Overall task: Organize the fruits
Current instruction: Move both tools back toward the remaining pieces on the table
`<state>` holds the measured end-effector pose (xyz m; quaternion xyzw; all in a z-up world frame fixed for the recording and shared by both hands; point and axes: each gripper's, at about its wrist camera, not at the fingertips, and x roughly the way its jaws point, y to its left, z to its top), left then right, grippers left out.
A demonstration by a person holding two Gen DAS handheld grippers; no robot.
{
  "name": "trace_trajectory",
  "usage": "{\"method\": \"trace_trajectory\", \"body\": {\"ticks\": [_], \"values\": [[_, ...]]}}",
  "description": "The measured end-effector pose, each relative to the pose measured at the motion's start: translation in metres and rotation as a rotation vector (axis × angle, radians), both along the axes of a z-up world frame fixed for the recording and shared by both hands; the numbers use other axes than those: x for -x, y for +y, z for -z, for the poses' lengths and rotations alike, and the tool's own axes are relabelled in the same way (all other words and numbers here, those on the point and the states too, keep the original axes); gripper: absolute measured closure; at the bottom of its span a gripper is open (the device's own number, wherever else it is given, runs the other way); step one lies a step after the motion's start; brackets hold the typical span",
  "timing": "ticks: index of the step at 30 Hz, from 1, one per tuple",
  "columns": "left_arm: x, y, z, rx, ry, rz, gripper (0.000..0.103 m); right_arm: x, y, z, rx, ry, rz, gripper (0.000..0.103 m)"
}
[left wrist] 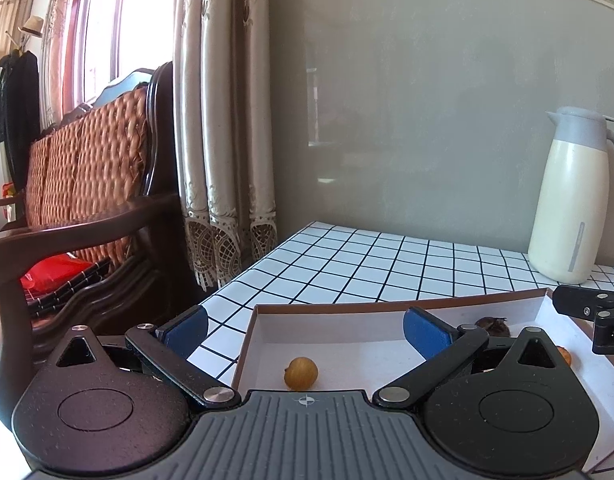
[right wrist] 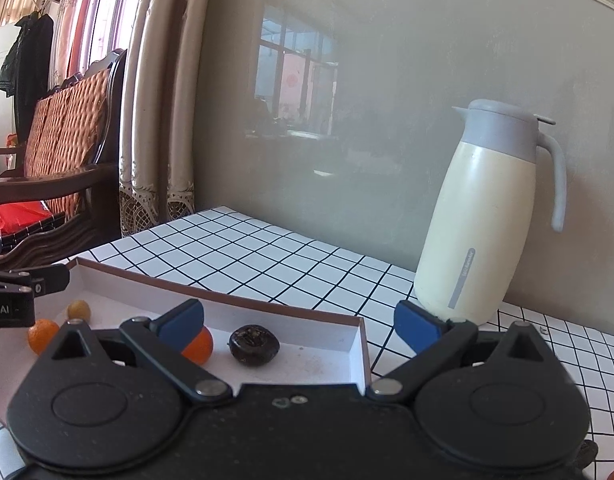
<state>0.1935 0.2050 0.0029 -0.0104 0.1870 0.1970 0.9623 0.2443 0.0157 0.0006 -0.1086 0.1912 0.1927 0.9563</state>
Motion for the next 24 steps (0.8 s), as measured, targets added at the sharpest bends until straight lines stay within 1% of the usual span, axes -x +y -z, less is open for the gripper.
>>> {"method": "trace_trajectory", "body": {"ticks": [7, 11, 17, 19, 21, 24], "values": [[0.015, -0.022, -0.007, -0.028, -0.025, 0.032, 0.000, 0.020, -0.016, -0.007, -0.007, -0.016, 0.020, 0.007], [0.023, -0.038, -0.008, -0.063, -0.030, 0.056, 0.000, 0.031, -0.028, -0.006, -0.004, -0.010, 0.042, 0.007], [0.043, -0.056, -0.008, -0.034, -0.048, 0.086, 0.000, 0.048, -0.049, -0.009, -0.003, -0.024, 0.074, 0.007], [0.051, -0.064, -0.006, -0.028, -0.042, 0.098, 0.000, 0.054, -0.057, -0.010, -0.004, -0.029, 0.084, 0.007], [0.054, -0.074, -0.005, -0.034, -0.032, 0.115, 0.000, 0.060, -0.065, -0.010, 0.000, -0.033, 0.094, 0.007], [0.059, -0.090, -0.006, -0.056, -0.036, 0.141, 0.000, 0.068, -0.075, -0.011, 0.007, -0.038, 0.103, 0.007]]}}
